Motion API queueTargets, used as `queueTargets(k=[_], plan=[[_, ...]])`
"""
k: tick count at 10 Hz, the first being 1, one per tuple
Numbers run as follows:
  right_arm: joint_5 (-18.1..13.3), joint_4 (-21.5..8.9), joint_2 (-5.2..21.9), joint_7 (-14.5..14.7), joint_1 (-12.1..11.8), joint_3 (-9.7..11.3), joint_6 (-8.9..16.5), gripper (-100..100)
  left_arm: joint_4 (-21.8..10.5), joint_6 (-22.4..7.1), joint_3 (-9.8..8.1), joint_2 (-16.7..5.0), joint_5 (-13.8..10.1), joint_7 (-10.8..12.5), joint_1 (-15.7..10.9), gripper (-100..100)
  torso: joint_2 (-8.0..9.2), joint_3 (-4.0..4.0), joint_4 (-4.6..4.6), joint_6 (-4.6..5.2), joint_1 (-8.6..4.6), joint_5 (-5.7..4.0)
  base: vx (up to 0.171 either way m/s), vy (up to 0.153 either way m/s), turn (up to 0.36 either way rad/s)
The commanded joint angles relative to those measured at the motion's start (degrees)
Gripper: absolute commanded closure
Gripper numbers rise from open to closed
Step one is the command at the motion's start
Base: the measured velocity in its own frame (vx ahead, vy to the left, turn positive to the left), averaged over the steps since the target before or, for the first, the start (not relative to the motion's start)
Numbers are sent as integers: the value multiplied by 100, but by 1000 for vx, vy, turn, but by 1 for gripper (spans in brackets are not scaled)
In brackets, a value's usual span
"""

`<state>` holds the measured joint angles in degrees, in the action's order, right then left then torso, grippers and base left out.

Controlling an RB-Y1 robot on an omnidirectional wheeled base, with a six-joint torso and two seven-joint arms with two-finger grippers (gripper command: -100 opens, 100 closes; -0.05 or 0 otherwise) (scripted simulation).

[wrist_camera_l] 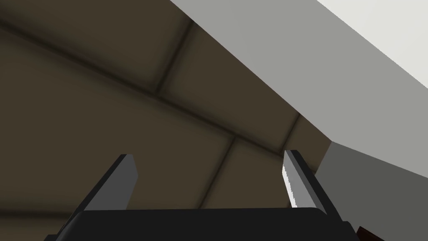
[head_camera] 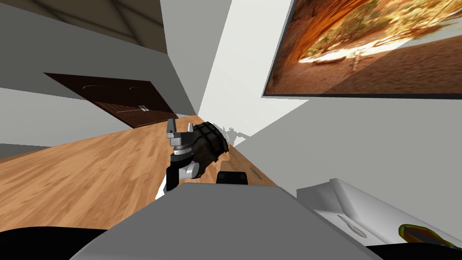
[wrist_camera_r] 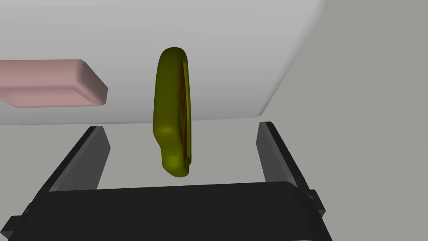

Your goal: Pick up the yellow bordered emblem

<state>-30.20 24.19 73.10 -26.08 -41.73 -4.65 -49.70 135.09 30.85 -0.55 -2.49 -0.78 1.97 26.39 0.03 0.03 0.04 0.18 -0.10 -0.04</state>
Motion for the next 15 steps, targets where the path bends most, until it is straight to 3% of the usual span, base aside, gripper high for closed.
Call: queueTargets(k=[1,2,7,9,10,11,13,14,15], plan=[[0,0,0,0,0,0,0,0,0,0,0,0,0,0,0,0,0,0,0,0,0,0,0,0,0],[281,54,-20,6,-116,151,99,-100,0,0,0,0,0,0,0,0,1,0,0,0,-2,0,-44,4,210],[1045,207,-78,23,-460,605,392,-100,0,0,0,0,0,0,-1,0,27,16,7,3,-6,-1,-74,-9,175],[1122,207,-78,23,-460,605,392,-100,0,0,0,0,0,0,0,0,23,14,6,3,-5,-1,-38,0,42],[1379,258,-97,29,-574,757,490,-100,0,0,0,0,0,0,0,0,14,9,4,4,-4,-1,-42,1,162],[1403,258,-97,29,-574,757,490,-100,0,0,0,0,0,0,-1,0,16,9,4,-3,-5,-1,-43,1,125],[1835,360,-136,40,-804,1059,685,-100,0,0,0,0,0,0,-1,0,24,14,5,-1,-2,0,-81,12,246],[1963,360,-136,40,-804,1059,685,-100,0,0,0,0,0,0,-2,0,30,17,7,-4,-2,0,-71,0,114],[2140,411,-155,46,-918,1211,783,-100,0,0,0,0,0,0,0,0,28,17,7,4,-7,-2,-76,-5,147]])
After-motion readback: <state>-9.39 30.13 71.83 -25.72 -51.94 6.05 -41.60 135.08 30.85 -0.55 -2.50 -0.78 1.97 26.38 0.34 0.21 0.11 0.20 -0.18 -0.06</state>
